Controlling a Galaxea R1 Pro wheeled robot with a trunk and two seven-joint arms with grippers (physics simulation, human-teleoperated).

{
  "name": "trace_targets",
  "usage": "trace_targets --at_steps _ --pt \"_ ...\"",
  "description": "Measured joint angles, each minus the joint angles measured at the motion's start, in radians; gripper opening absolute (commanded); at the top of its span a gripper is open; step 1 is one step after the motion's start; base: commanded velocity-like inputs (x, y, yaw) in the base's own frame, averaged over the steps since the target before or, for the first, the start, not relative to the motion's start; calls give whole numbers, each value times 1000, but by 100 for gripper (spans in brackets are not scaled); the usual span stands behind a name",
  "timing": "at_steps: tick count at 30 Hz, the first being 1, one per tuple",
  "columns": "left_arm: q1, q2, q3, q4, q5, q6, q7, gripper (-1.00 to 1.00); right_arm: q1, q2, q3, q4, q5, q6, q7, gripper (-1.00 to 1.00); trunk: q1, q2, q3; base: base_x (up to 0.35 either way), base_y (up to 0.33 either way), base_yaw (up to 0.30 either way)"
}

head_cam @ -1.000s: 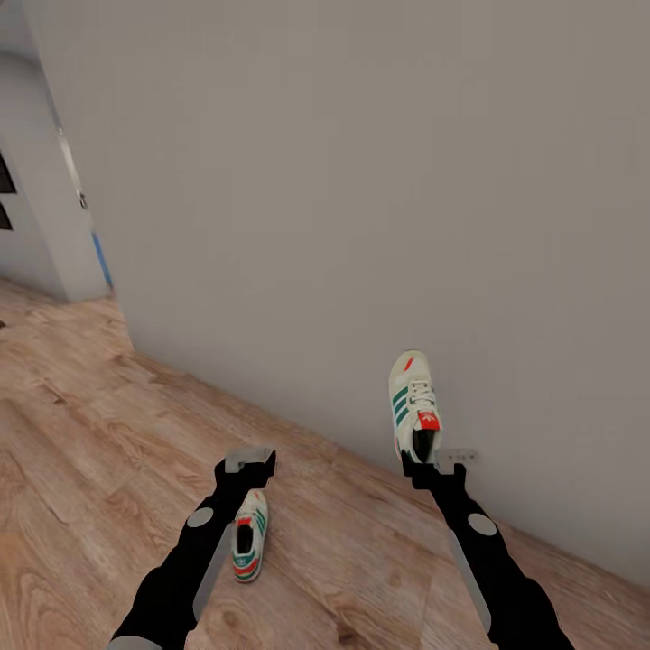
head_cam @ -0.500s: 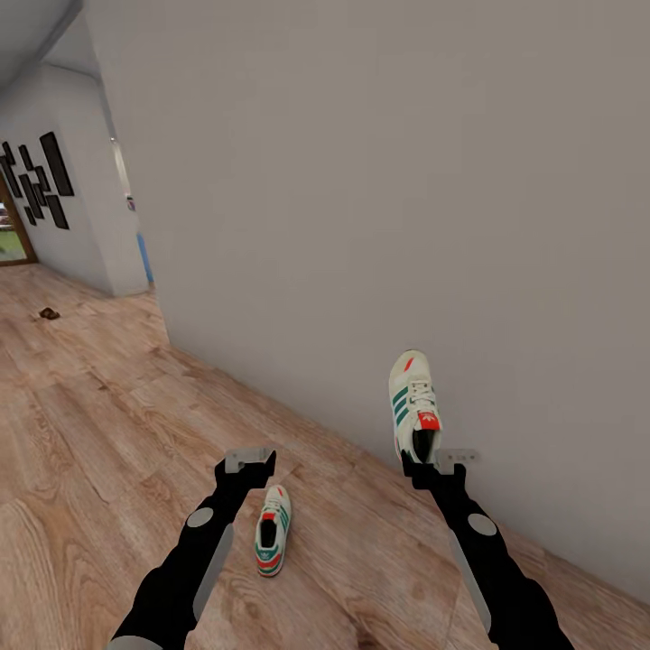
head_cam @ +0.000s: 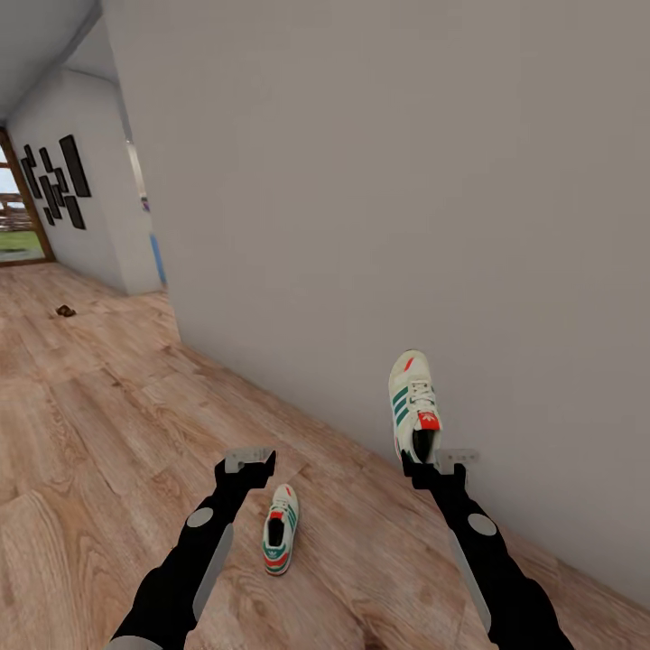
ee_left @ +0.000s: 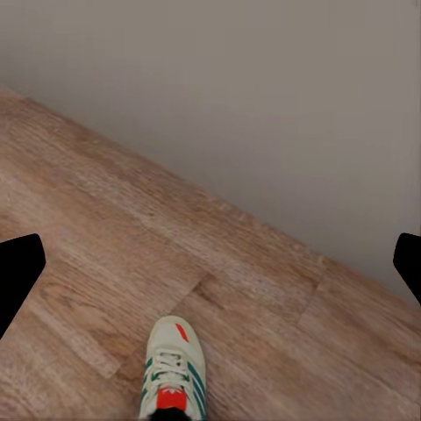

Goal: Pick up the two gym shoes and the two sandals from the corridor floor and place them onto the hallstand (shoe rack) in the corridor, making sure they are on the rack and not on the floor. Arrange them so the two gym shoes are next to each other and the two sandals are next to each other.

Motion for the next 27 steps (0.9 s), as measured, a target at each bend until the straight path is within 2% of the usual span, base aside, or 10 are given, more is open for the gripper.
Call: trace_targets --at_steps 5,13,16,20,24,27 --pt "0 0 0 1 2 0 -1 100 0 0 0 -1 0 0 0 -100 0 0 4 0 0 215" --pt "0 1 1 9 1 -2 -1 100 0 -1 -2 -3 1 0 0 -100 0 0 5 0 0 22" --pt "0 3 2 53 -3 -2 -1 100 0 -1 -2 -11 1 0 0 -100 0 0 5 0 0 1" --pt "0 10 7 156 -7 -34 0 100 0 -1 -1 -130 0 0 0 -100 0 0 5 0 0 0" --pt "0 13 7 188 -7 -69 0 100 0 -1 0 -227 -1 0 0 -100 0 0 5 0 0 0" --pt "0 14 7 194 -7 -76 0 100 0 0 2 -250 0 -1 4 -100 0 0 5 0 0 0"
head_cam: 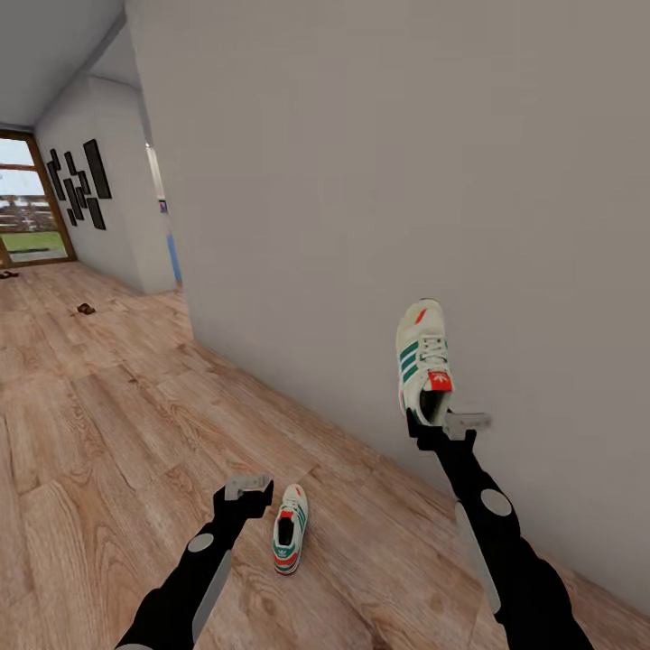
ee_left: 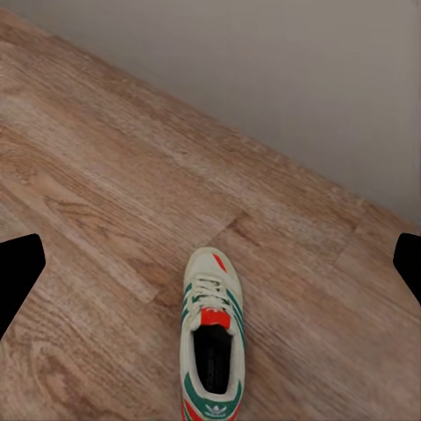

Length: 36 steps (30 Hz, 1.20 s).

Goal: Pick up the two gym shoes and the two sandals from the corridor floor and place them onto the hallstand (shoe rack) in the corridor, making sure they are on the rack and not on the floor. Arrange them so the two gym shoes are next to each other and the two sandals are next to each other.

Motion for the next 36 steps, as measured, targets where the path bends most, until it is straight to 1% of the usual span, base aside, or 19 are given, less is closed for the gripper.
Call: trace_targets --at_steps 2,4,6,9,12,16,21,23,25,28,32,36 --pt "0 0 -1 3 0 -4 0 100 1 0 11 -9 2 -1 1 -100 0 0 0 0 0 0" --pt "0 0 -1 3 0 -5 0 100 1 0 31 -11 3 -2 1 -100 0 0 0 0 0 0" --pt "0 -1 -3 4 0 -7 0 100 0 0 63 -13 4 -2 -1 -100 0 0 0 0 0 0" --pt "0 0 -4 4 0 -11 -1 100 0 -1 86 -13 5 -2 -2 -100 0 0 0 0 0 0" --pt "0 0 -4 14 0 -27 -1 100 0 -2 92 -13 5 -2 -2 -100 0 0 0 0 0 0" --pt "0 0 -3 59 -2 -57 -1 100 1 -4 95 -13 6 -2 -2 -100 0 0 0 0 0 0" --pt "0 1 -2 108 -2 -69 -1 100 0 -5 96 -15 6 -2 -2 -100 0 0 0 115 0 0" --pt "-2 1 -1 161 -2 -93 -1 100 0 -5 96 -15 6 -2 -2 -100 -1 0 0 300 0 0" --pt "-4 1 -1 186 -3 -144 -1 100 0 -5 96 -15 6 -2 -2 -100 0 0 0 225 0 0" --pt "-4 0 -2 201 -3 -205 -1 100 0 -5 96 -19 6 -2 -2 -100 0 0 0 63 0 0" --pt "-4 0 -1 205 -2 -219 -1 100 0 -5 96 -21 6 -2 -2 -100 0 0 0 34 0 17" --pt "-4 0 -1 205 -2 -221 -1 100 0 -5 96 -22 6 -2 -2 -100 0 0 -2 217 0 47"
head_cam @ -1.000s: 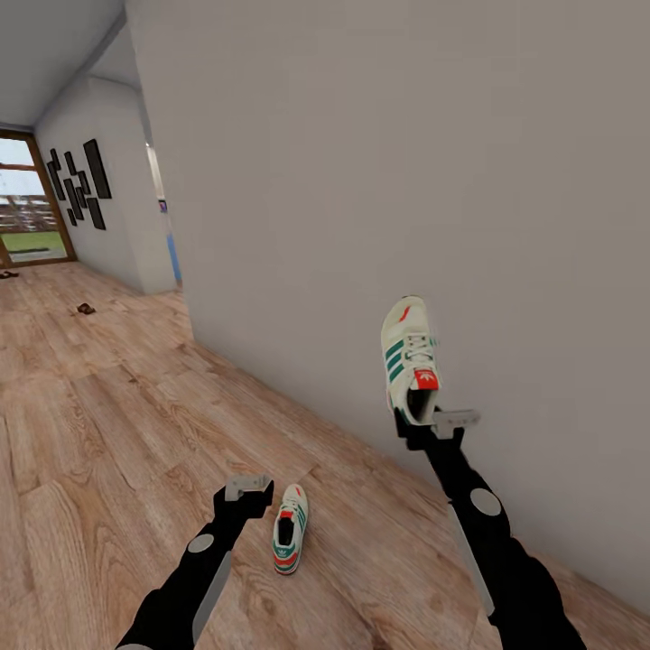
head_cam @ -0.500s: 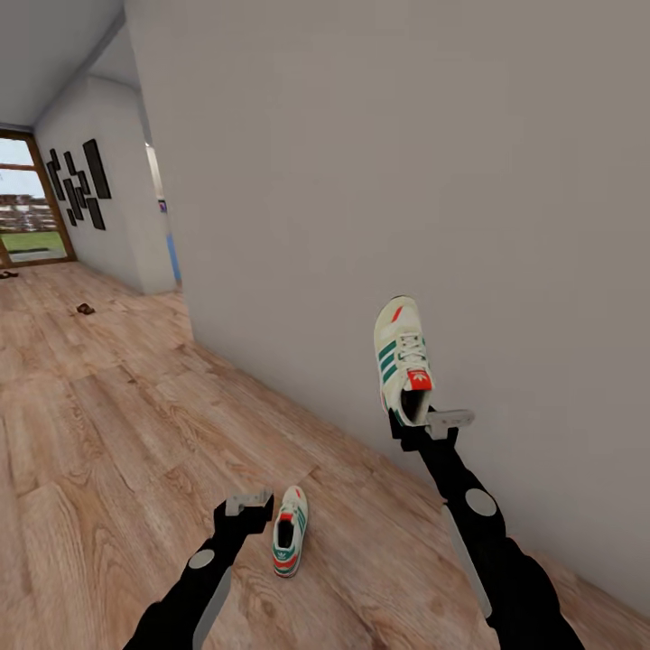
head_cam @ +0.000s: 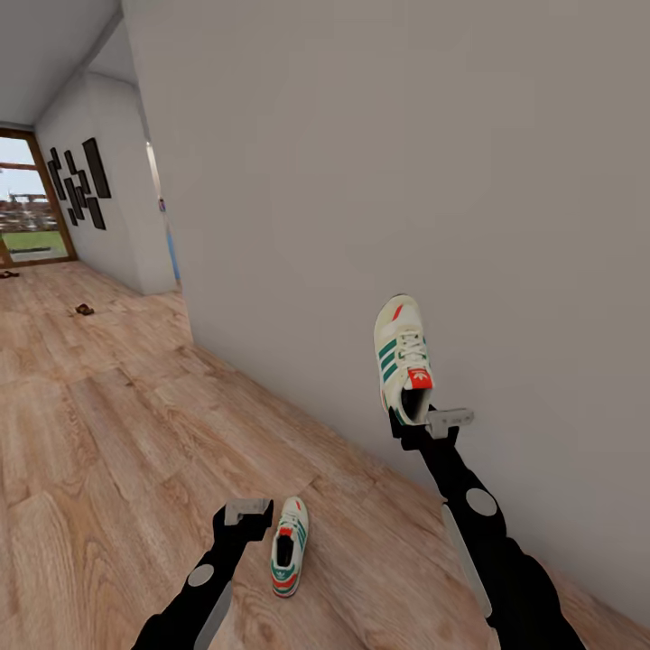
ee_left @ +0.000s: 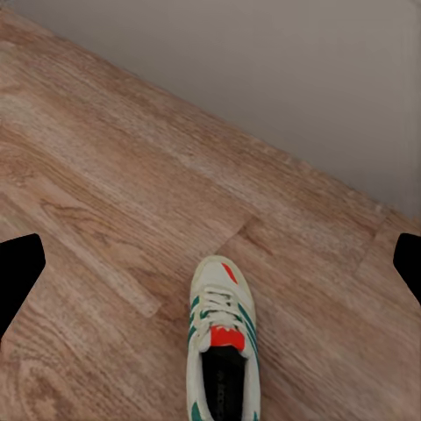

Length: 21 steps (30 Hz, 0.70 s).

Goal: Pick up the two gym shoes and the two sandals from the corridor floor and place them onto the hallstand (shoe rack) in the corridor, making sure they are on the rack and not on the floor. Arrange them so the two gym shoes are next to each other and the two sandals are next to each other.

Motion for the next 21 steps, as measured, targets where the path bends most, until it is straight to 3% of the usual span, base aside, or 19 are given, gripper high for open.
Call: trace_targets --at_steps 12,21 --pt "0 0 -1 0 -1 -1 0 100 0 -1 0 -8 0 0 0 -100 0 0 -1 57 0 5" --pt "0 0 -1 0 -1 -1 0 100 0 -1 0 -8 0 0 0 -100 0 0 -1 245 0 0"
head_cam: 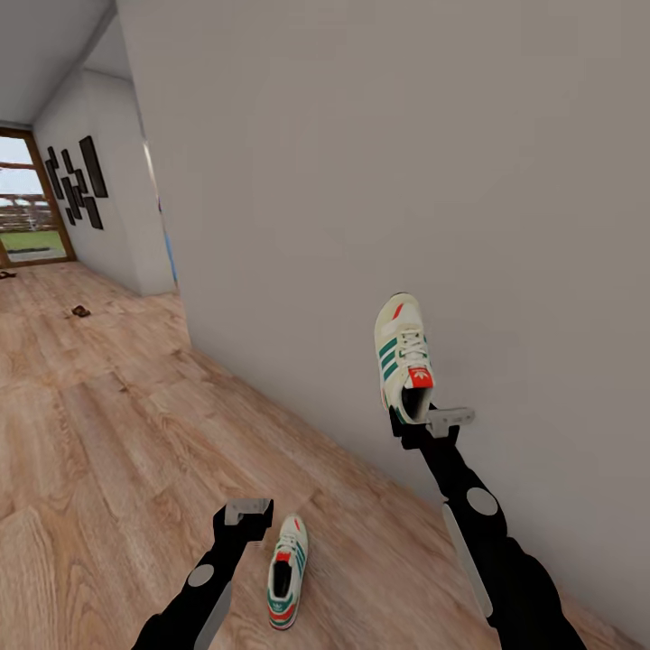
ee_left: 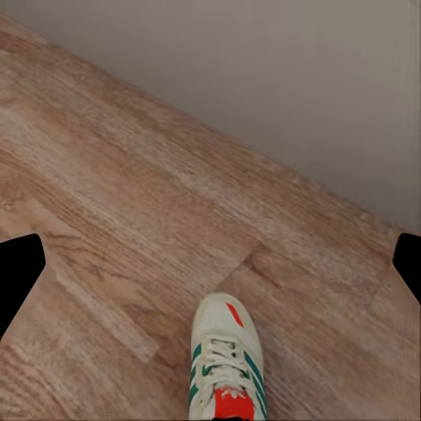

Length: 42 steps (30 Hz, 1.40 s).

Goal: Pick up the two gym shoes and the two sandals from the corridor floor and place them onto the hallstand (shoe rack) in the corridor, making sure they are on the rack and not on the floor. Arrange them so the two gym shoes are next to each other and the two sandals are next to each other.

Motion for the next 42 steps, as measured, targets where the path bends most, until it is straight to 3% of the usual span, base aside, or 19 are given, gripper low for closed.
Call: trace_targets --at_steps 14,32,36,42 --pt "0 0 -1 -2 -1 -1 0 100 0 0 0 -1 0 0 0 -100 0 0 -10 19 0 0" --pt "0 0 0 0 -1 -2 0 100 1 -2 0 -17 0 -9 -1 -100 69 -126 -96 0 0 0" --pt "0 0 0 0 -1 -2 0 100 1 -4 0 -17 0 -17 -1 -100 71 -127 -118 0 0 0" --pt "0 0 0 -1 -1 -2 0 100 4 -5 0 -17 5 -133 3 -100 74 -128 -151 0 0 0"
